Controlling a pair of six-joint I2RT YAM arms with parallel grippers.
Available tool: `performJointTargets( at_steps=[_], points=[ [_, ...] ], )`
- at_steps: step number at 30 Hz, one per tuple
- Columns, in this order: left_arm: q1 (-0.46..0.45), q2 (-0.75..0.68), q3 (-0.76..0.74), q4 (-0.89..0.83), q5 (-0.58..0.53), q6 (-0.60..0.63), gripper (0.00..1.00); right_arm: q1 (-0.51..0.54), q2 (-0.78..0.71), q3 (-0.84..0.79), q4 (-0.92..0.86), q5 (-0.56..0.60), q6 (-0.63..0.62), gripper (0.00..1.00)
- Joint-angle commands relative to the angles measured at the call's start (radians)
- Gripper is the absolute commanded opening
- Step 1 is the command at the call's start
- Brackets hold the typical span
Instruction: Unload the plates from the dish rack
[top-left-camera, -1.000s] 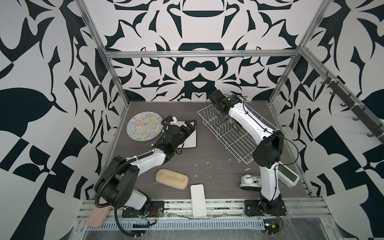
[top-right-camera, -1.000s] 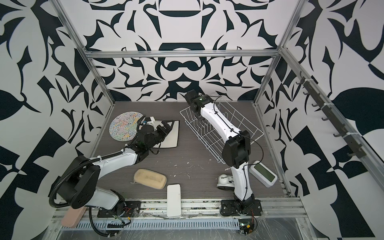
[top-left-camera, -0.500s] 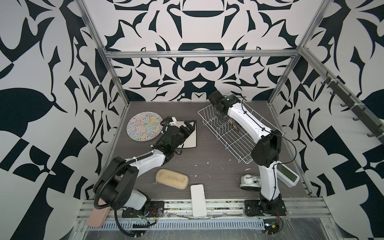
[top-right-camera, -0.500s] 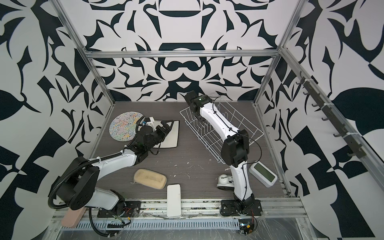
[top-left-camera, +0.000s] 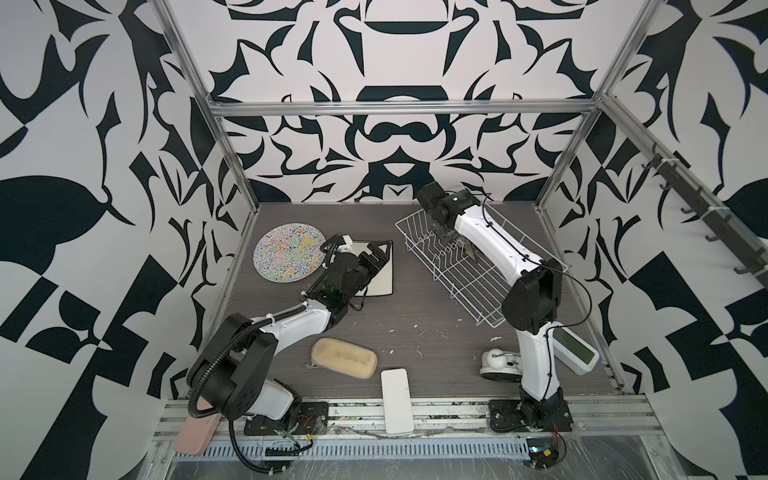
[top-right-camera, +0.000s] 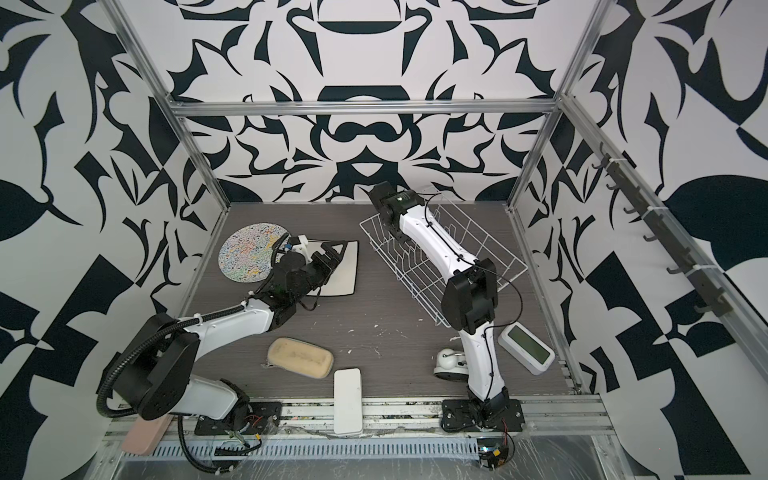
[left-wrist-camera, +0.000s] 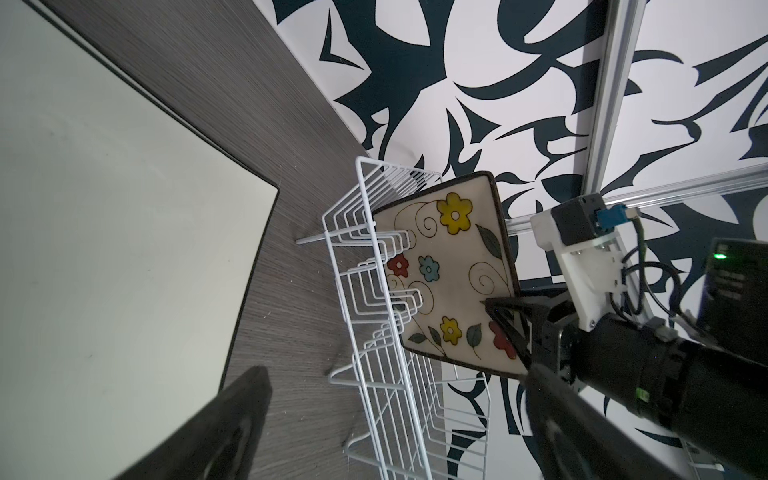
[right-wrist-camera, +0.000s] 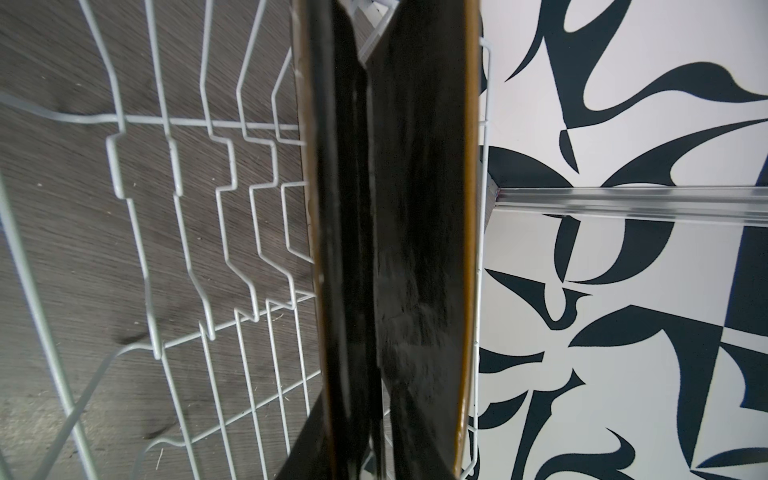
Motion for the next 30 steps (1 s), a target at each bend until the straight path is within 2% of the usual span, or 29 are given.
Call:
performJointTargets(
  at_steps=[1, 15, 21, 30],
  points=[
    [0.005, -0.030, -0.022, 0.022, -0.021, 0.001, 0.99, -0.004, -0.008, -0.008, 0.020, 0.006, 0.012, 0.26],
    [0.005, -0.024, -0.016, 0.019, -0.016, -0.004, 0.99, -0.019, -0.004, -0.028, 0.027, -0.013, 0.016, 0.26],
    [0.005, -0.025, -0.015, 0.012, -0.019, 0.001, 0.99, -0.020, -0.009, -0.026, 0.030, -0.006, 0.006, 0.11],
    [0.004, -0.013, -0.004, 0.009, -0.016, 0.003, 1.00, -0.004, -0.017, -0.039, 0.031, 0.056, -0.038, 0.08]
  ],
)
